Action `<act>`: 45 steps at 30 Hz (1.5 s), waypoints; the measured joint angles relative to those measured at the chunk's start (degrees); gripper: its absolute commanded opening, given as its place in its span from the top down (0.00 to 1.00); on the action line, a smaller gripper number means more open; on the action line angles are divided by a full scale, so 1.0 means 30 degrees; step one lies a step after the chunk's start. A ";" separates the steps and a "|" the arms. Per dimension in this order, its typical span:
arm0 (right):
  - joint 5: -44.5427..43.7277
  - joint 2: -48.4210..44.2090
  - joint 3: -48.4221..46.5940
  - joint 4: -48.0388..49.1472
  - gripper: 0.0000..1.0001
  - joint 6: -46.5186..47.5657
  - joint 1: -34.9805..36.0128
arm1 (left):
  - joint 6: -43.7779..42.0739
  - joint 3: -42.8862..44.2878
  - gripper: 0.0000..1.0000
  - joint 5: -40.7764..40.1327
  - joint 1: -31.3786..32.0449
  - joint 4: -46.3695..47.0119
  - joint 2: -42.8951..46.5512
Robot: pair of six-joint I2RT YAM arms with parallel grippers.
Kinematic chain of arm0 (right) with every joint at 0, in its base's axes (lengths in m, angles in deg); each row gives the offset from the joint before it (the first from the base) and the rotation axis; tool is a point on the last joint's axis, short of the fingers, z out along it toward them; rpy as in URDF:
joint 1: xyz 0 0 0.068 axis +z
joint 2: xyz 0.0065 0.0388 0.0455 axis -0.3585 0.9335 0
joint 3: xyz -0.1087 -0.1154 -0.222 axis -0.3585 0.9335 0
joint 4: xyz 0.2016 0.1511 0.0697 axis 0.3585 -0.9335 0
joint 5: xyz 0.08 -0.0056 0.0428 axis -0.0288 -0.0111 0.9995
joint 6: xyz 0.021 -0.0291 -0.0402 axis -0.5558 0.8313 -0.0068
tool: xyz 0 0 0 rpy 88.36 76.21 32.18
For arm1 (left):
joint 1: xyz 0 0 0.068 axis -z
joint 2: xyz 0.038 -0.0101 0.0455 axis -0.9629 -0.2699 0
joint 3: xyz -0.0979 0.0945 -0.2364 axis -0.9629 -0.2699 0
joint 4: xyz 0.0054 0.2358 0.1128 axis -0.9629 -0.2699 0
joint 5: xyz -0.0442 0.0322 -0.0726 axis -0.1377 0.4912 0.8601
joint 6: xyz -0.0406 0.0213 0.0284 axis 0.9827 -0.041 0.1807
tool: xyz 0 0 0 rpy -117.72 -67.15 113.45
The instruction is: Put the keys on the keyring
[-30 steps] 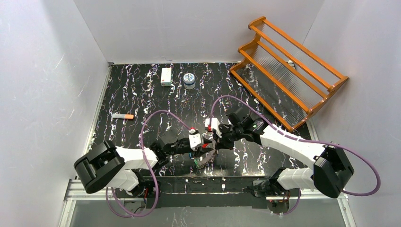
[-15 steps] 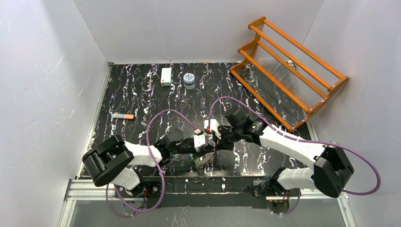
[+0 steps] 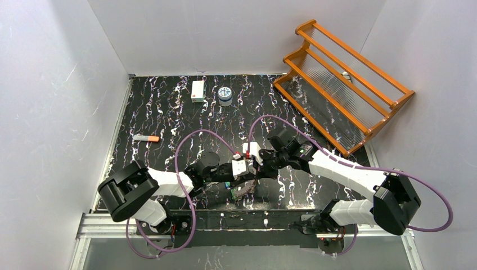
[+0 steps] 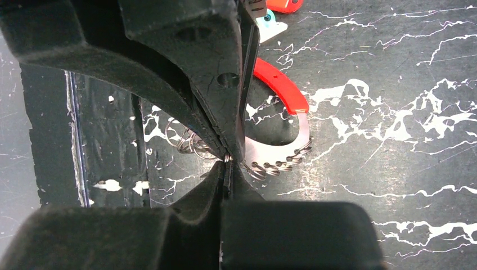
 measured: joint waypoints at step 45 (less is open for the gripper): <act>0.8568 -0.2492 0.3665 0.9362 0.60 -0.6375 -0.4401 | 0.5144 -0.4932 1.00 -0.3869 0.0000 1.0688 -0.0175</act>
